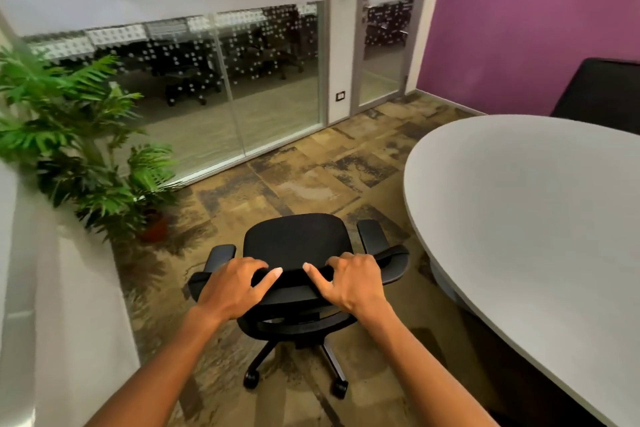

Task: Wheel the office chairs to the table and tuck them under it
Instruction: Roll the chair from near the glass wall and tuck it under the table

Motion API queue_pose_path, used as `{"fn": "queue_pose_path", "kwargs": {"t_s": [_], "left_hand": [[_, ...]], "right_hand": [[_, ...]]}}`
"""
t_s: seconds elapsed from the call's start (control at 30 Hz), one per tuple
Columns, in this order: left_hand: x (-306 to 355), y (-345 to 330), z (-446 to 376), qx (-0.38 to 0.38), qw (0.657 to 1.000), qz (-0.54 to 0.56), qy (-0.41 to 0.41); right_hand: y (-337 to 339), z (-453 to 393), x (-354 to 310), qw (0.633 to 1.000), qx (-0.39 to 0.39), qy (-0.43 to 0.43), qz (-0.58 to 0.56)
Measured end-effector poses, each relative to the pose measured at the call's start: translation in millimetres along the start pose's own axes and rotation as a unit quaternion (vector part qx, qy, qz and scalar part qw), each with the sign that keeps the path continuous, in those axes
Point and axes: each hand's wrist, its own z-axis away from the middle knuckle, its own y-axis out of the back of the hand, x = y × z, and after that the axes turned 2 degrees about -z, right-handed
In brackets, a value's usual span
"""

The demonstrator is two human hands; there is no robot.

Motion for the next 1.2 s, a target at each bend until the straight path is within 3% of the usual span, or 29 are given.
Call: {"fn": "queue_pose_path", "kwargs": {"t_s": [0.27,0.4,0.73,1.2], "left_hand": [[-14.3,5.8,-35.9,-0.021,0.996,0.007,-0.086],[-26.7,5.6,-55.8,-0.037,0.985,0.013,-0.171],[-28.1,-0.4,-66.7,-0.041,0.967,0.026,-0.25],[47.8,-17.9,-44.8,-0.084,0.933,0.04,-0.347]], "right_hand": [[5.2,1.7,-12.8,0.996,-0.021,-0.087,-0.016],[9.2,8.8,-29.9,0.986,-0.025,-0.164,-0.008],[16.3,35.4,-50.4,0.97,-0.024,-0.24,-0.001],[42.2,124.0,-27.9,0.94,-0.028,-0.34,0.026]]}}
